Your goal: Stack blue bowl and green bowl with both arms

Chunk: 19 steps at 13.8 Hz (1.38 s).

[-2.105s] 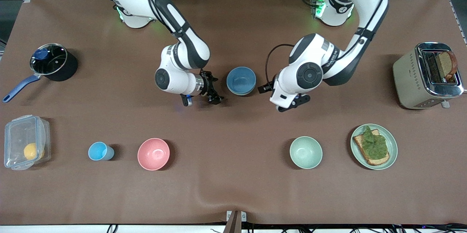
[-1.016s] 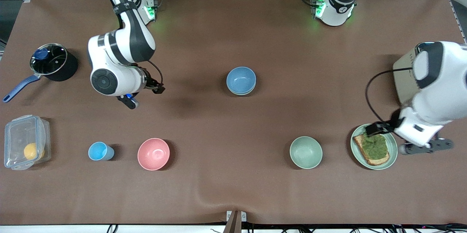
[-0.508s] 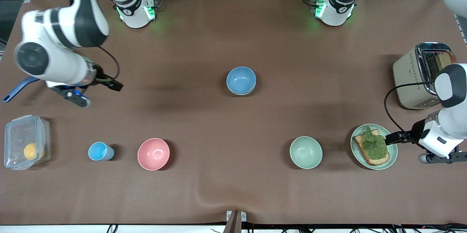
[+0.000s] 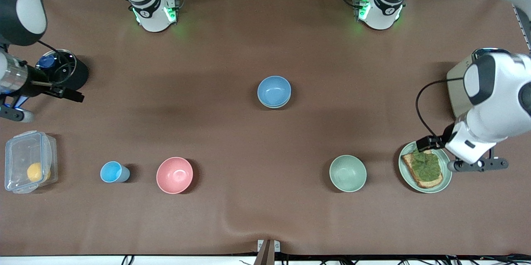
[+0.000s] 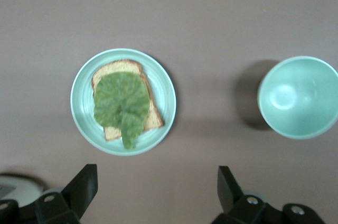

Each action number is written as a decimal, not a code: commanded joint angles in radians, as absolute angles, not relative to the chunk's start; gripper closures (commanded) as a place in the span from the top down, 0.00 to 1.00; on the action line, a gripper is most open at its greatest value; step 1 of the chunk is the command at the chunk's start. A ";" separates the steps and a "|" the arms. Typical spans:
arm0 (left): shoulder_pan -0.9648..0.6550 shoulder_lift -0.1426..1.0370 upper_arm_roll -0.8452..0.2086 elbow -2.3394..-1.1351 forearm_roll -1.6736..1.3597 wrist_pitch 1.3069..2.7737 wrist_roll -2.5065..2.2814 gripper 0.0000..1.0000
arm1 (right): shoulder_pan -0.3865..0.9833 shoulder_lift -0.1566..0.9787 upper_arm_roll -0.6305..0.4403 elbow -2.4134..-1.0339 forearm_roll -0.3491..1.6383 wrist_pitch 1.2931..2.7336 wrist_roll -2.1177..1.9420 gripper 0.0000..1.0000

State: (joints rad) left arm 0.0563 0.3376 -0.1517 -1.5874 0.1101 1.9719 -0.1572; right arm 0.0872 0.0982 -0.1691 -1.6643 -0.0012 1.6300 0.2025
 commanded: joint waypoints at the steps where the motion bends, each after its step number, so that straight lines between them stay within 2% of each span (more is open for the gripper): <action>1: 0.031 0.138 -0.127 -1.735 0.086 1.910 -0.160 1.00 | -0.052 0.080 0.021 -1.570 -0.020 1.609 0.193 1.00; 4: -0.005 0.017 -0.130 -1.732 0.084 1.783 -0.158 1.00 | -0.048 0.074 0.052 -1.482 -0.017 1.602 0.206 1.00; 7: -0.006 -0.063 -0.140 -1.726 0.026 1.738 -0.160 1.00 | -0.052 0.052 0.041 -1.486 -0.015 1.538 0.193 1.00; 10: -0.011 -0.072 -0.160 -1.713 0.029 1.663 -0.146 1.00 | -0.020 0.038 0.038 -1.493 -0.014 1.532 0.193 1.00; 14: -0.023 -0.083 -0.149 -1.713 0.026 1.574 -0.124 1.00 | 0.048 0.031 -0.034 -1.505 0.001 1.537 0.187 1.00; 19: -0.046 -0.075 -0.091 -1.672 0.034 1.569 -0.114 1.00 | 0.038 0.014 -0.037 -1.509 0.005 1.575 0.117 1.00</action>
State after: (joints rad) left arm -0.0285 -0.0620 -0.1304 -1.6977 0.0464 1.5866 -0.1418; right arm 0.0339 0.0419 -0.0256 -1.4866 -0.0033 1.5626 0.1370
